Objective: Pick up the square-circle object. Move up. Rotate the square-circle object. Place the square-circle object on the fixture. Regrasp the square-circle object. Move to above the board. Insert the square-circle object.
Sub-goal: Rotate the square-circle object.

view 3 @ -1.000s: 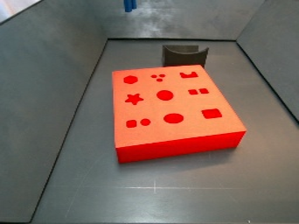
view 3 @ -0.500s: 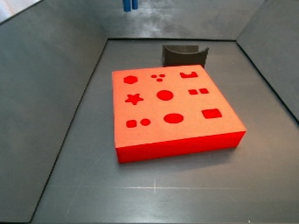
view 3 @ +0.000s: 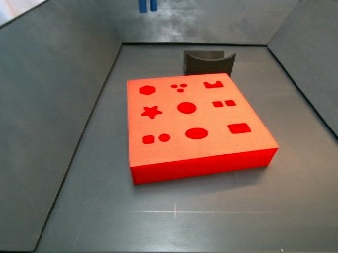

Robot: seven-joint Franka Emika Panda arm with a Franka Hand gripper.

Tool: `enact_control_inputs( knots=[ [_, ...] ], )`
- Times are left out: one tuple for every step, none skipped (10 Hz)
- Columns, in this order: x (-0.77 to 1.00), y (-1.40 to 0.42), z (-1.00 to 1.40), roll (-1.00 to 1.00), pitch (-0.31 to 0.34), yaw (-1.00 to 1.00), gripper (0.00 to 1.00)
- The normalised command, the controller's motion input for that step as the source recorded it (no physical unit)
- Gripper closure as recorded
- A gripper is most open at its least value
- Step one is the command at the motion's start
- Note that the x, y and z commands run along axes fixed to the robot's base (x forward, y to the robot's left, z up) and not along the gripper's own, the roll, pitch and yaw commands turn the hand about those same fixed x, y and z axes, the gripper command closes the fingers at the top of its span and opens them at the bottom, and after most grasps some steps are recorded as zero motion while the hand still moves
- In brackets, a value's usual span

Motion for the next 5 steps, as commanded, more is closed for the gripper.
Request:
enact_control_inputs(
  knots=[
    [0.0, 0.01, 0.0, -0.08, 0.07, -1.0, 1.0],
    [0.0, 0.01, 0.01, -0.09, 0.077, -1.0, 1.0],
    [0.01, 0.01, 0.01, -0.12, 0.102, -1.0, 1.0],
    [0.01, 0.01, 0.01, -0.12, 0.101, -0.69, 1.0],
    [0.01, 0.01, 0.01, -0.12, 0.1, -0.47, 1.0]
  ],
)
